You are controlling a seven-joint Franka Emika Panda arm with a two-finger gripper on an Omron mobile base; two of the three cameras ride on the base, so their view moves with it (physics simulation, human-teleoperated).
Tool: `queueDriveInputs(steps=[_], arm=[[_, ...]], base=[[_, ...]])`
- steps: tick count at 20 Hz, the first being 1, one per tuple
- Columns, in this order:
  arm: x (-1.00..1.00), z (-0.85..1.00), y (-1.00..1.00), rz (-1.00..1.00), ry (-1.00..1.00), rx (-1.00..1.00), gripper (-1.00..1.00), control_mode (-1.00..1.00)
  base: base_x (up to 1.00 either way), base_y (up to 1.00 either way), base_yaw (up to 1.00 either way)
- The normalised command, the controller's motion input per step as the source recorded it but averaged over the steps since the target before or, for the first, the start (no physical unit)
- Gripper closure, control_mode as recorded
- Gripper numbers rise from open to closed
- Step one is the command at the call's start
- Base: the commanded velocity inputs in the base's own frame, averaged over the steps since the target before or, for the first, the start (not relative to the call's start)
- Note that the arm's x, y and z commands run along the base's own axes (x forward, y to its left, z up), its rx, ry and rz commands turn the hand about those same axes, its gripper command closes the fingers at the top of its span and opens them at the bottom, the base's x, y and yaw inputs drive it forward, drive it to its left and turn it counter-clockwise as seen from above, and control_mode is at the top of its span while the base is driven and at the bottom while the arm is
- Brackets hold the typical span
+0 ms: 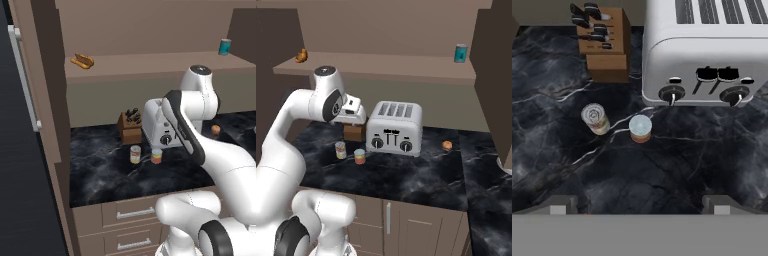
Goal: Pick the cans from the counter and place them in their designated side in the cabinet.
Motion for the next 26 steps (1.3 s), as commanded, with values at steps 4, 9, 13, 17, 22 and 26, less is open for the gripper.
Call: queueDriveInputs(steps=[4,9,13,17,22,26], arm=[[0.0,-0.04,0.0,0.0,0.0,0.0,-1.0,-1.0],[0.0,-0.07,0.0,0.0,0.0,0.0,-1.0,-1.0],[0.0,-0.06,0.0,0.0,0.0,0.0,-1.0,-1.0],[0.0,-0.1,0.0,0.0,0.0,0.0,-1.0,-1.0],[0.0,-0.13,0.0,0.0,0.01,0.0,-1.0,-1.0],[0.0,-0.15,0.0,0.0,0.0,0.0,-1.0,-1.0]], base=[[0.0,0.0,0.0],[0.0,0.0,0.0],[0.0,0.0,0.0],[0.0,0.0,0.0],[0.0,0.0,0.0],[0.0,0.0,0.0]])
